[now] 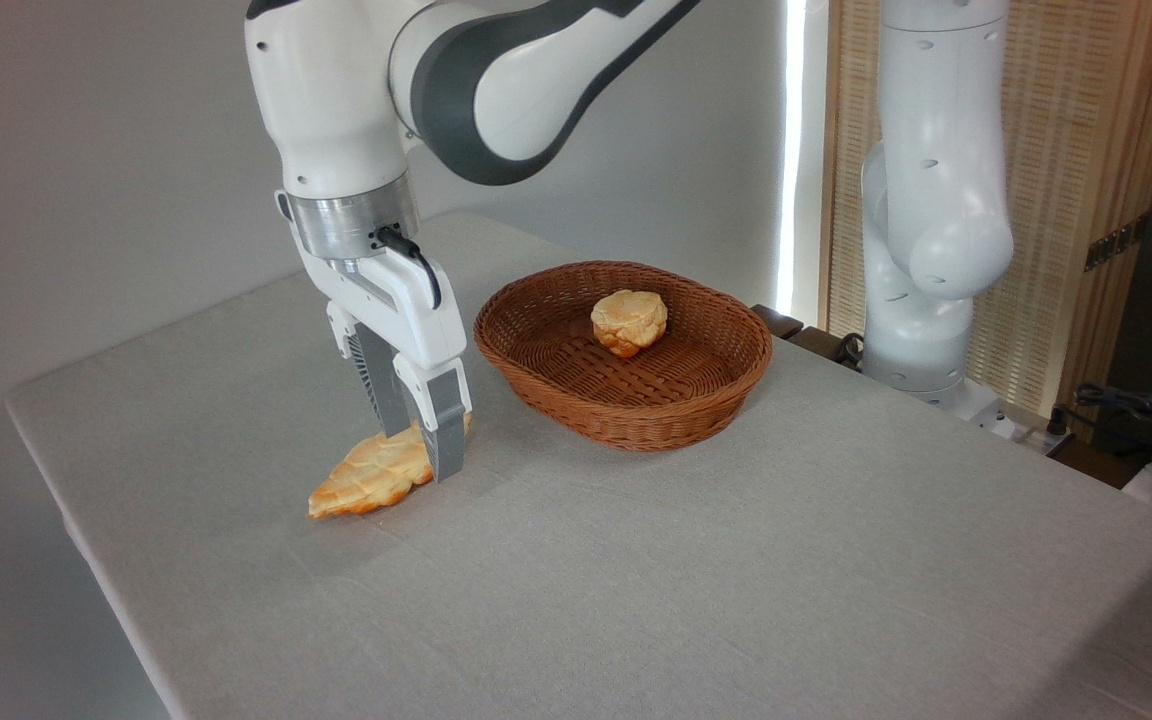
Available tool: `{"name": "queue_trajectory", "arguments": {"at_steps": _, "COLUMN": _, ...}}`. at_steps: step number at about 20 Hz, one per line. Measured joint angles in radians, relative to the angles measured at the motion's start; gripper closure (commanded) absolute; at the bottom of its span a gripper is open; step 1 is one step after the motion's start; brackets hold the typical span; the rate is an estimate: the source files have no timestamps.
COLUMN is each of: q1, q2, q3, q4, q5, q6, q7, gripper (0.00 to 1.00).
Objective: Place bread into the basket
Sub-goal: 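Lower the gripper onto the bread slice and close on it, then lift the bread slice and carry it over the wicker basket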
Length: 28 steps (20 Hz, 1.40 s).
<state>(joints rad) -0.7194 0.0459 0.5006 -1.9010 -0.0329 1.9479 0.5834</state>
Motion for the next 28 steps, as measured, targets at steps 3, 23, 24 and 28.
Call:
{"name": "queue_trajectory", "arguments": {"at_steps": 3, "q1": -0.003, "q2": 0.019, "q3": -0.059, "q4": 0.0, "q5": -0.002, "q6": 0.0, "q7": -0.117, "gripper": 0.0}}
{"name": "queue_trajectory", "arguments": {"at_steps": 23, "q1": -0.006, "q2": 0.13, "q3": -0.15, "q4": 0.003, "q5": -0.002, "q6": 0.045, "q7": -0.2, "gripper": 0.05}}
{"name": "queue_trajectory", "arguments": {"at_steps": 24, "q1": -0.006, "q2": 0.13, "q3": -0.15, "q4": 0.003, "q5": -0.002, "q6": 0.045, "q7": -0.2, "gripper": 0.21}}
{"name": "queue_trajectory", "arguments": {"at_steps": 28, "q1": -0.004, "q2": 0.131, "q3": -0.15, "q4": 0.004, "q5": -0.001, "q6": 0.045, "q7": -0.196, "gripper": 0.5}}
